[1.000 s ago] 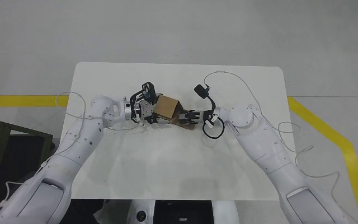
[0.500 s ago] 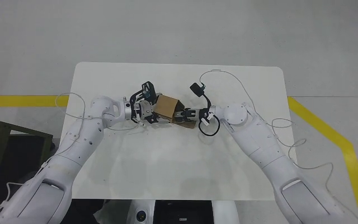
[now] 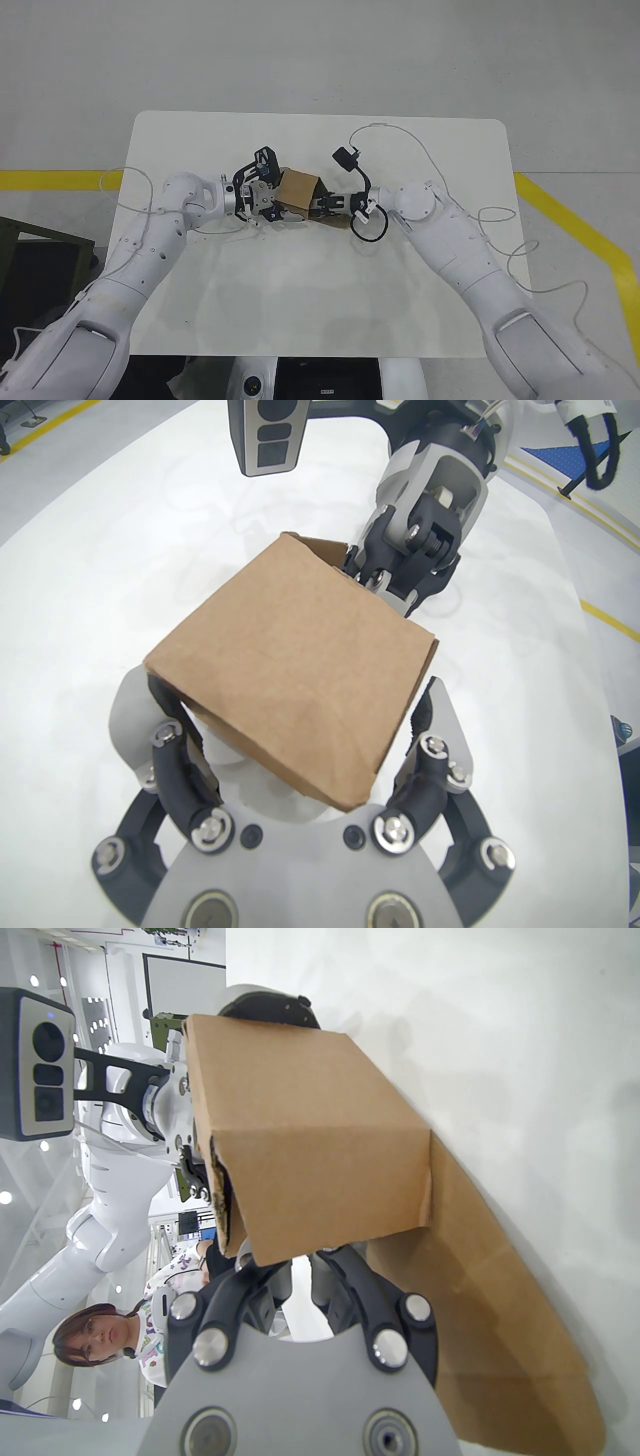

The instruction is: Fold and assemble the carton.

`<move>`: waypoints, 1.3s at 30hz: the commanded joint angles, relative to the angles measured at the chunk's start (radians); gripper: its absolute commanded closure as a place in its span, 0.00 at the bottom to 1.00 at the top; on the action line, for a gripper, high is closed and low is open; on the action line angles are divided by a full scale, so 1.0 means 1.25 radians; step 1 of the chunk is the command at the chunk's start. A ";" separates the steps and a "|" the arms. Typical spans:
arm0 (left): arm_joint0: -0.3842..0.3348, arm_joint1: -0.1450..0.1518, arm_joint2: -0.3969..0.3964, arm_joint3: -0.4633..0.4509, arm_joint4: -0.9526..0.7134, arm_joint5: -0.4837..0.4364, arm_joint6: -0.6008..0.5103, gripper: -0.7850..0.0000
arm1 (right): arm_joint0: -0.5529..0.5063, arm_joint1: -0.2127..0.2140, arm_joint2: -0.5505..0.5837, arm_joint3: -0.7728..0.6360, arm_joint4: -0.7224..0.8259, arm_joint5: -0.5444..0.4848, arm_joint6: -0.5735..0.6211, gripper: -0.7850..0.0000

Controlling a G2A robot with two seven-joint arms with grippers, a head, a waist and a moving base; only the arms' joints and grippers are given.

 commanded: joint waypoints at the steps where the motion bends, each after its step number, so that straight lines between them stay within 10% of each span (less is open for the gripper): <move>1: 0.000 0.000 -0.001 0.002 0.001 0.000 -0.001 0.00 | 0.003 0.004 0.007 -0.003 -0.010 0.009 0.016 1.00; 18: -0.002 -0.004 -0.011 0.007 0.004 0.005 -0.007 0.00 | -0.091 0.078 0.143 -0.185 -0.106 0.114 0.058 1.00; 39: 0.001 -0.007 -0.020 0.007 0.007 -0.001 -0.010 0.00 | -0.019 0.047 0.072 -0.074 -0.070 -0.012 0.088 1.00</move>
